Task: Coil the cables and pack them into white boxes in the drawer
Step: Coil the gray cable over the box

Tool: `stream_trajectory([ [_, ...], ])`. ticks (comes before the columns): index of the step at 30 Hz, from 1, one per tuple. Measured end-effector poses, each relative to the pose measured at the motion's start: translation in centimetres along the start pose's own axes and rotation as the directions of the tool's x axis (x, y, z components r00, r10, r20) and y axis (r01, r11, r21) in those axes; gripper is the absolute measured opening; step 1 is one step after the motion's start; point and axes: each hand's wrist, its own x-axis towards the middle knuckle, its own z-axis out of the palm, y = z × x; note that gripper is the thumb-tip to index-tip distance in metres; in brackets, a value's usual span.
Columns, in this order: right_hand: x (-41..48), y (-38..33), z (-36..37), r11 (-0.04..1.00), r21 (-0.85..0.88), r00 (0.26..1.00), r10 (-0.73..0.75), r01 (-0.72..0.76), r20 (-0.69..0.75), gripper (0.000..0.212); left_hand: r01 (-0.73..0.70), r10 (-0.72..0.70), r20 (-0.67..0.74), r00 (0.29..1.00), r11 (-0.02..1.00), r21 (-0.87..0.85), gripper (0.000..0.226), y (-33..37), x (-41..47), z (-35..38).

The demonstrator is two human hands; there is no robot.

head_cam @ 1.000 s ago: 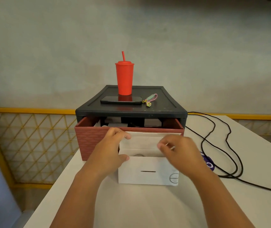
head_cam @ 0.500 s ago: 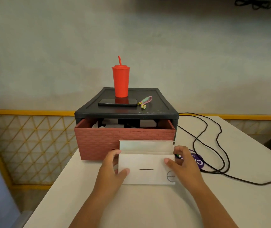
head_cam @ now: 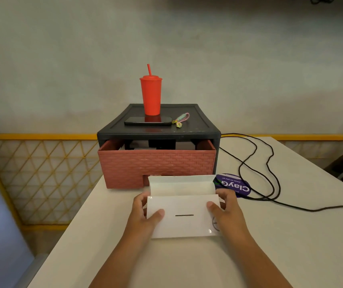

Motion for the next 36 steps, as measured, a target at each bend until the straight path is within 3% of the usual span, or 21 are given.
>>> stream_trajectory([
  [5, 0.4, -0.5, -0.1, 1.000, 0.025, 1.000, -0.006, 0.005, 0.030, 0.069, -0.030, 0.030, 0.068, 0.997, 1.000, 0.003, 0.074, 0.1, -0.1, -0.2],
  [7, 0.7, -0.5, 0.0, 1.000, 0.003, 0.998, -0.013, 0.012, 0.068, 0.076, -0.060, 0.055, 0.113, 0.992, 0.997, 0.040, 0.075, -0.1, 0.1, -0.4],
  [10, 0.8, -0.1, 0.1, 0.998, -0.019, 0.993, -0.051, 0.054, 0.106, 0.073, -0.075, 0.066, 0.138, 0.988, 0.995, 0.061, 0.068, -0.1, 0.4, -0.6],
  [13, 0.6, -0.3, 0.2, 0.998, -0.021, 0.989, -0.055, 0.058, 0.136, 0.053, -0.075, 0.067, 0.143, 0.987, 0.996, 0.052, 0.062, -0.5, 1.2, -0.7],
  [17, 0.9, -0.4, 0.5, 0.998, -0.036, 0.996, -0.056, 0.058, 0.063, 0.069, -0.109, 0.095, 0.153, 0.984, 0.990, 0.086, 0.056, -0.3, 1.2, -0.3],
  [23, 1.1, -0.2, 1.1, 0.970, -0.212, 0.992, -0.125, 0.116, -0.030, 0.059, -0.157, 0.143, 0.098, 0.985, 0.976, 0.148, 0.040, 0.0, 1.0, 0.2],
  [30, 0.9, -0.1, 0.8, 0.893, -0.386, 0.972, -0.233, 0.231, 0.041, 0.066, -0.192, 0.186, 0.051, 0.981, 0.968, 0.162, 0.031, -0.5, 1.3, 0.4],
  [36, 0.9, -0.4, 0.7, 0.835, -0.495, 0.970, -0.206, 0.242, 0.127, 0.087, -0.194, 0.194, 0.016, 0.981, 0.968, 0.162, 0.032, -0.7, 1.4, 0.5],
])
